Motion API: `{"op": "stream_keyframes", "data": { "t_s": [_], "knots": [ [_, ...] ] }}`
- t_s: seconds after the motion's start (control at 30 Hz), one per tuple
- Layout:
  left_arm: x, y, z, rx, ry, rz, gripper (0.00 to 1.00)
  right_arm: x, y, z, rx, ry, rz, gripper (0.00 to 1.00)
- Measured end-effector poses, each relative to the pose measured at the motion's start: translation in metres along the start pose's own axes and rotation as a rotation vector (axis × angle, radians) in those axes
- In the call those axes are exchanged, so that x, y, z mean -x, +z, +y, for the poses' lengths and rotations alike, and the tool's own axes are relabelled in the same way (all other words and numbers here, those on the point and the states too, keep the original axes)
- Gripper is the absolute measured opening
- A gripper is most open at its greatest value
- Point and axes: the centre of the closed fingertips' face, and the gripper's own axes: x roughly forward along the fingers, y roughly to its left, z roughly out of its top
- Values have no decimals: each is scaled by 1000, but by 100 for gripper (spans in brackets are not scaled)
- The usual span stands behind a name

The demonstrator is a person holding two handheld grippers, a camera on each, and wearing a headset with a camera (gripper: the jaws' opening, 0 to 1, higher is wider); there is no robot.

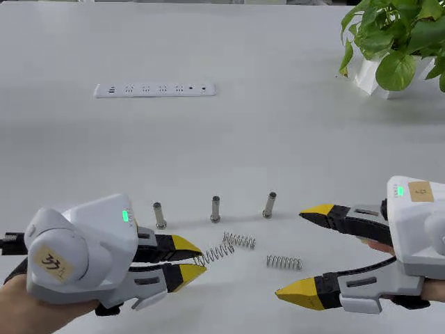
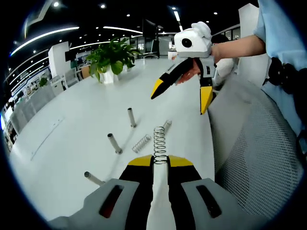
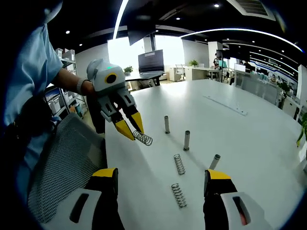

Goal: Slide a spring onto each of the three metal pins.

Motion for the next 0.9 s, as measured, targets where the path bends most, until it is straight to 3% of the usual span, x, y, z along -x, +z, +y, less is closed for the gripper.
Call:
{"op": "stream_keyframes", "data": {
  "t_s": [0.5, 0.9],
  "knots": [
    [1, 3, -12, -9, -28, -12, 7, -20, 19, 22, 147, 177, 35, 47],
    [-1, 6, -20, -14, -48, -21, 7, -28, 23, 37, 230, 276, 58, 25]
  ]
}}
